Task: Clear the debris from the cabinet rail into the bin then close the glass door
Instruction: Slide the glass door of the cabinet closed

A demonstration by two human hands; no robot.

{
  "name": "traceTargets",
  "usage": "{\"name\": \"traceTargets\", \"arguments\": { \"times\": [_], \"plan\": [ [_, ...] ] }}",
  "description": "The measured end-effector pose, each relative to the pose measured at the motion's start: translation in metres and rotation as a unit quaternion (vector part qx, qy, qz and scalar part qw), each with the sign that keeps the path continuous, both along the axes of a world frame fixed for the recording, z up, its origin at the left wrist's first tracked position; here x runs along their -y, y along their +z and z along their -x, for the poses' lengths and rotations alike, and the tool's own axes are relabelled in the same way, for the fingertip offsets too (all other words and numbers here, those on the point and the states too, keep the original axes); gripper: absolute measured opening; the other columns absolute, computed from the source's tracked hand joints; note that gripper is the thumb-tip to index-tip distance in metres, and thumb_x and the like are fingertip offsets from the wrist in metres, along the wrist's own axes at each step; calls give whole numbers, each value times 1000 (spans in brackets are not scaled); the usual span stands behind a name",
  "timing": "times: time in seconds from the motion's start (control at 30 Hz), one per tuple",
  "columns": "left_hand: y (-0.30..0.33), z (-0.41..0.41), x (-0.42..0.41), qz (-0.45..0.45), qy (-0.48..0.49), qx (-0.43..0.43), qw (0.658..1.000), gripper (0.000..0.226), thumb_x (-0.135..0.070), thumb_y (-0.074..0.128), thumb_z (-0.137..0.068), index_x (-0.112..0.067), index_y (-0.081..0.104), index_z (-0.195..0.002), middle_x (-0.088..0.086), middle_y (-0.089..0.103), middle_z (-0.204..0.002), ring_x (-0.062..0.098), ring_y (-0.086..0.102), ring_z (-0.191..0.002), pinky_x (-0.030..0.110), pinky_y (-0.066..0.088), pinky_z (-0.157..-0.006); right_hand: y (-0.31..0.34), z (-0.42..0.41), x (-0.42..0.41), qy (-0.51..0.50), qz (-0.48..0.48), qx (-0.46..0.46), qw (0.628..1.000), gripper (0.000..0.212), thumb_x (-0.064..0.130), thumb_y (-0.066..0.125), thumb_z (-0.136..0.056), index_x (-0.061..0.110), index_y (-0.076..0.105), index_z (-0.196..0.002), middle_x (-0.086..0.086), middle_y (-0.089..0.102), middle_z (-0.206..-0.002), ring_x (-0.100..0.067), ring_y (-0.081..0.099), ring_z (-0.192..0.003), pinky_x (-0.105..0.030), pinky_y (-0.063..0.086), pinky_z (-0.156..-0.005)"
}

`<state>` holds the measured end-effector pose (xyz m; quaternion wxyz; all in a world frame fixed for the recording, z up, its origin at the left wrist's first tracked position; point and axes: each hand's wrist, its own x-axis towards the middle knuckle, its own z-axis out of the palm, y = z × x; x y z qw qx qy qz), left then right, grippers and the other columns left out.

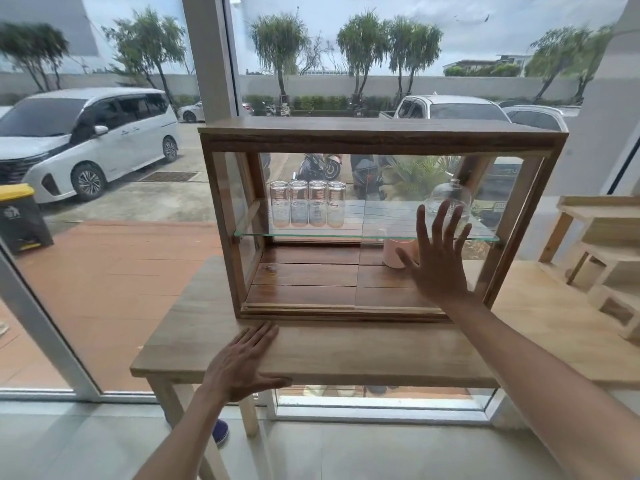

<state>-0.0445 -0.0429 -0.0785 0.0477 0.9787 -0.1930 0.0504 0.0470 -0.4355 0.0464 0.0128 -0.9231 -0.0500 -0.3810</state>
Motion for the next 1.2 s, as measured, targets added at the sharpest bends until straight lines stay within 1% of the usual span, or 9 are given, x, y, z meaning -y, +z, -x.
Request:
{"name": "traceTargets", "arguments": {
  "times": [0.13, 0.27, 0.47, 0.6, 0.77, 0.97, 1.07, 1.2],
  "plan": [
    [0, 1, 0, 2, -3, 4, 1000, 121, -97, 38, -70, -20, 7, -159, -4, 5, -166, 12, 8, -153, 29, -7, -119, 1, -1, -6, -7, 5, 0, 1000, 88, 56, 42, -100, 13, -6, -161, -30, -8, -164, -54, -7, -150, -72, 7, -116],
    [-4, 0, -1, 13, 4, 4, 1000, 123, -99, 37, -67, -22, 10, -159, -3, 9, -166, 15, 13, -153, 31, 2, -122, -1, -3, -20, -5, 0, 0, 1000, 89, 56, 44, -100, 13, -4, -161, -30, -5, -165, -54, -5, -150, -73, 6, -116],
    [-5, -1, 0, 4, 4, 3, 1000, 122, -98, 35, -68, -22, 7, -159, -4, 5, -166, 12, 8, -153, 29, -6, -120, -1, -3, -54, 7, -9, 13, 1000, 89, 56, 45, -100, 13, -5, -160, -31, -3, -164, -56, -3, -149, -74, 6, -115],
    [-5, -1, 0, -4, 7, 1, 1000, 122, -98, 34, -69, -22, 4, -159, -6, 1, -165, 11, 6, -153, 29, -7, -120, -1, -4, -75, 14, -15, 17, 1000, 88, 56, 43, -101, 12, -4, -160, -31, -2, -164, -57, -1, -149, -74, 7, -115],
    [-7, -2, -2, 3, 6, 4, 1000, 123, -99, 35, -68, -22, 7, -159, -4, 6, -167, 12, 8, -153, 30, -4, -122, -1, -4, -100, 9, -10, 12, 1000, 86, 57, 37, -101, 10, -4, -160, -32, -1, -164, -58, 0, -148, -74, 8, -115],
    [-6, -2, -1, 2, 3, 8, 1000, 123, -99, 34, -68, -21, 7, -159, -2, 6, -167, 12, 7, -153, 30, -3, -123, 0, -4, -133, 11, -13, 11, 1000, 87, 55, 41, -101, 9, -2, -160, -33, 1, -164, -59, 1, -148, -75, 9, -114],
    [-5, -3, -2, -2, 1, 7, 1000, 123, -98, 34, -69, -20, 5, -159, -2, 5, -167, 9, 2, -152, 30, -4, -123, 1, -4, -145, 12, -17, 12, 1000, 87, 53, 45, -100, 9, 0, -161, -33, 3, -163, -59, 3, -148, -75, 8, -114],
    [-5, -1, -1, -10, -3, 3, 1000, 121, -97, 34, -71, -19, 3, -159, -1, 3, -167, 11, 3, -153, 30, -5, -123, 0, -7, -154, 23, -19, 10, 1000, 88, 51, 48, -99, 11, 1, -161, -31, 3, -164, -59, 2, -148, -76, 7, -114]
  ]
}}
